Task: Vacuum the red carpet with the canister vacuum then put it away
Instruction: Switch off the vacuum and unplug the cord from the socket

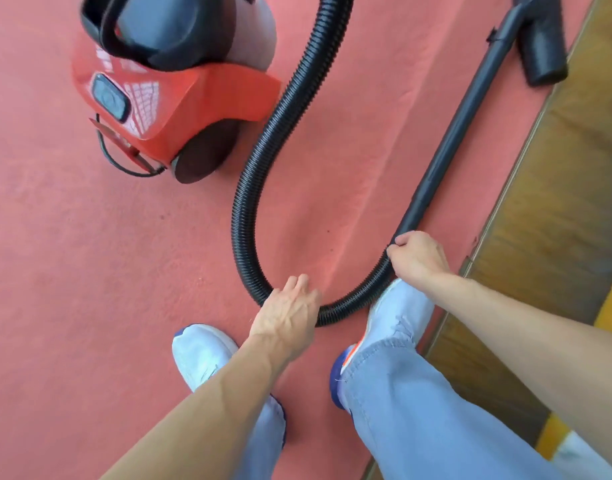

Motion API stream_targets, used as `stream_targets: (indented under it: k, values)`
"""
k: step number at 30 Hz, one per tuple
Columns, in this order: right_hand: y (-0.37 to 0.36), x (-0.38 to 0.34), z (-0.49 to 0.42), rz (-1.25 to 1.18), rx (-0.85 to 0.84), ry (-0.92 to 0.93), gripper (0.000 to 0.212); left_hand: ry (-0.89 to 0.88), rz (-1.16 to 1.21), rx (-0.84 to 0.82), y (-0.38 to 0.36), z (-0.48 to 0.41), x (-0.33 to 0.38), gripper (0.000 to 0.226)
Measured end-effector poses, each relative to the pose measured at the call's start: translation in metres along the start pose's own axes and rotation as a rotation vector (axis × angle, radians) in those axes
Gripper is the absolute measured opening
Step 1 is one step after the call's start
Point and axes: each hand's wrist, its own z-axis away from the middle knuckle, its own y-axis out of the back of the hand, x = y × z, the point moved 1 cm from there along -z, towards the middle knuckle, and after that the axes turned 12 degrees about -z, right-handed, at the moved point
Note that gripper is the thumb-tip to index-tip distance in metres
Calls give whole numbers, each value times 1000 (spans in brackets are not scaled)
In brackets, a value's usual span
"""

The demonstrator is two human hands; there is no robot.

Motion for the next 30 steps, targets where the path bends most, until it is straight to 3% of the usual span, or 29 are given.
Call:
stream_targets:
  k: [7, 16, 23, 30]
  values:
    - [94, -111, 109, 264, -118, 261, 29, 45, 48, -57, 160, 78, -61, 20]
    - [230, -263, 342, 477, -52, 596, 30, 253, 215, 179, 374, 307, -129, 26]
    - [266, -337, 496, 503, -59, 729, 29, 404, 391, 298, 445, 464, -130, 26]
    - [274, -362, 596, 622, -66, 883, 29, 433, 314, 348, 473, 567, -100, 27]
